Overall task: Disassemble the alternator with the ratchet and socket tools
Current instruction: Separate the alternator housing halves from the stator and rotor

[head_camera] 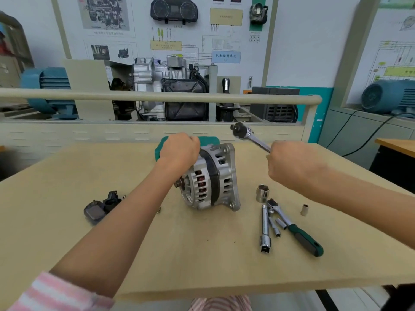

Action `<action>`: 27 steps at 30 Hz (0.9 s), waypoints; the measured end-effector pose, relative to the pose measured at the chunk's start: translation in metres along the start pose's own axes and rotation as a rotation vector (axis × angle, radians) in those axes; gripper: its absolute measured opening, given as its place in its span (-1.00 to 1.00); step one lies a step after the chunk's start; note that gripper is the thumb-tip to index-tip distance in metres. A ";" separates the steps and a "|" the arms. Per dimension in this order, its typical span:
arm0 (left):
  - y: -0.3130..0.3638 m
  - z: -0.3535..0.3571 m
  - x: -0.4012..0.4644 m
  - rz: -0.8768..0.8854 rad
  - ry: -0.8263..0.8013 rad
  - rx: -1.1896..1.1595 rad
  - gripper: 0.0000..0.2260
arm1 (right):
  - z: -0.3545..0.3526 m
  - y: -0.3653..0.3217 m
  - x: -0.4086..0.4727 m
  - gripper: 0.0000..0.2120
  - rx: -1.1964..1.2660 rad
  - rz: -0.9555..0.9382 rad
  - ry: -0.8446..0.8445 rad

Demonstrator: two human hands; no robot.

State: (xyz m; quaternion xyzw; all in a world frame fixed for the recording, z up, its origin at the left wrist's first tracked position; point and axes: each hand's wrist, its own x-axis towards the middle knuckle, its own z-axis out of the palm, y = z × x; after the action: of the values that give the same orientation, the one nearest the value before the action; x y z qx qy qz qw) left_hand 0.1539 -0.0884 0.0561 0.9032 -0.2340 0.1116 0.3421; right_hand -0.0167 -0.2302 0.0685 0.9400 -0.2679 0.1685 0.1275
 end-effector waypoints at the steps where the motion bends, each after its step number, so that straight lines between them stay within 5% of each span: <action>1: 0.000 0.001 0.002 -0.025 0.009 -0.023 -0.76 | 0.000 0.004 -0.002 -0.89 0.020 0.000 0.073; 4: 0.001 0.001 0.003 -0.037 -0.022 0.026 -0.84 | 0.006 -0.001 -0.023 -0.83 0.101 -0.039 0.279; 10: -0.002 0.005 0.007 0.016 -0.014 -0.073 -0.65 | 0.022 -0.017 -0.019 -0.89 -0.016 -0.111 0.050; 15: -0.005 -0.002 0.010 0.007 -0.030 0.014 -0.60 | 0.008 -0.017 -0.008 -0.84 0.059 -0.143 0.294; 20: -0.013 -0.002 0.001 0.058 0.151 0.186 -0.49 | 0.025 -0.025 -0.007 -0.91 -0.015 -0.157 0.010; 24: -0.019 0.012 -0.003 0.507 0.213 -0.161 -0.77 | 0.028 -0.028 -0.003 -0.87 0.053 -0.142 0.123; 27: -0.021 0.024 -0.001 0.493 0.179 -0.438 -0.73 | 0.038 -0.019 -0.008 -0.86 -0.009 -0.109 0.086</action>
State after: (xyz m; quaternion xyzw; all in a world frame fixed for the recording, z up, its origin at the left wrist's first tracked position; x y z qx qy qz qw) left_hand 0.1640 -0.0900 0.0263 0.7110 -0.4329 0.2169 0.5100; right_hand -0.0032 -0.2234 0.0276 0.9445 -0.2116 0.2000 0.1522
